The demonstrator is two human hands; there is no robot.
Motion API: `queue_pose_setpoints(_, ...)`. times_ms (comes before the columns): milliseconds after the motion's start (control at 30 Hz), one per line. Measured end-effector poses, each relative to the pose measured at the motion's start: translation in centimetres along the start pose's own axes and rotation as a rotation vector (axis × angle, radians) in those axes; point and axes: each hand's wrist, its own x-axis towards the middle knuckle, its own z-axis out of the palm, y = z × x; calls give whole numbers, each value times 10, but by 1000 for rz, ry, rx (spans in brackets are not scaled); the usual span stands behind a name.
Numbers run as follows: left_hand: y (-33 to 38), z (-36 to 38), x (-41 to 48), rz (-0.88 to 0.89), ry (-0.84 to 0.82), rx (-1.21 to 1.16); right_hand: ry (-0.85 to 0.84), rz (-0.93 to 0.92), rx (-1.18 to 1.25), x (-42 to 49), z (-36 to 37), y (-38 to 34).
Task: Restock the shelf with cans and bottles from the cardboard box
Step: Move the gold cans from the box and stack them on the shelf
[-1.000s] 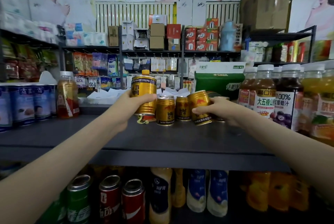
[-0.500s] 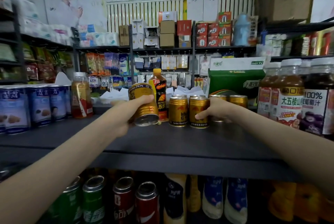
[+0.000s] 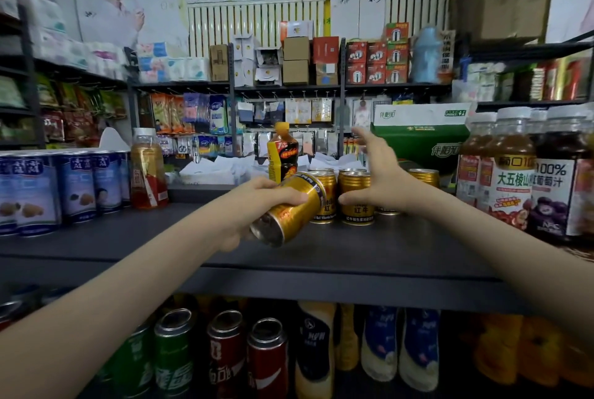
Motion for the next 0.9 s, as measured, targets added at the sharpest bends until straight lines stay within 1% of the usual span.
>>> queue_pose_setpoints(33, 2, 2, 0, 0, -19, 34, -57, -142, 6, -10, -2, -17)
queue_pose_setpoints(100, 8, 8, -1, 24, -51, 79, -174, -345, -46, -25, 1, -43)
queue_pose_setpoints(167, 13, 15, -1, 64, -88, 107, -225, -448, -153, -32, 5, -52)
queue_pose_setpoints(200, 15, 17, -2, 75, -98, 126, -215, -453, -187, -34, 7, -53)
queue_pose_setpoints(233, 16, 18, -2, 78, -96, 139, -189, -422, -194, -36, 7, -52)
queue_pose_setpoints(300, 15, 17, -3, 98, -113, 90, -139, -286, -115, -41, 5, -49)
queue_pose_setpoints(367, 14, 16, -3, 166, -173, 24, -119, -95, 76, -45, 2, -43)
queue_pose_setpoints(400, 13, 15, -3, 204, -185, 28, -124, -4, 184, -46, 1, -39)
queue_pose_setpoints(467, 13, 18, -3, 274, -152, 89, -162, 121, 383, -47, 0, -30)
queue_pose_setpoints(533, 12, 23, 1, 330, -77, 164, -202, 171, 529, -49, -2, -25)
queue_pose_setpoints(600, 13, 29, 4, 368, -23, 201, -235, 196, 608, -52, -3, -21)
queue_pose_setpoints(667, 14, 35, 5, 392, -7, 216, -274, 226, 657, -55, -5, -19)
queue_pose_setpoints(733, 14, 43, 10, 419, 48, 332, -305, 258, 668, -57, -3, -18)
queue_pose_setpoints(800, 13, 53, 12, 443, 172, 543, -329, 255, 655, -57, 1, -17)
queue_pose_setpoints(833, 13, 57, 13, 460, 218, 592, -329, 251, 654, -56, 1, -16)
queue_pose_setpoints(900, 12, 61, 16, 475, 225, 583, -327, 279, 636, -53, -1, -11)
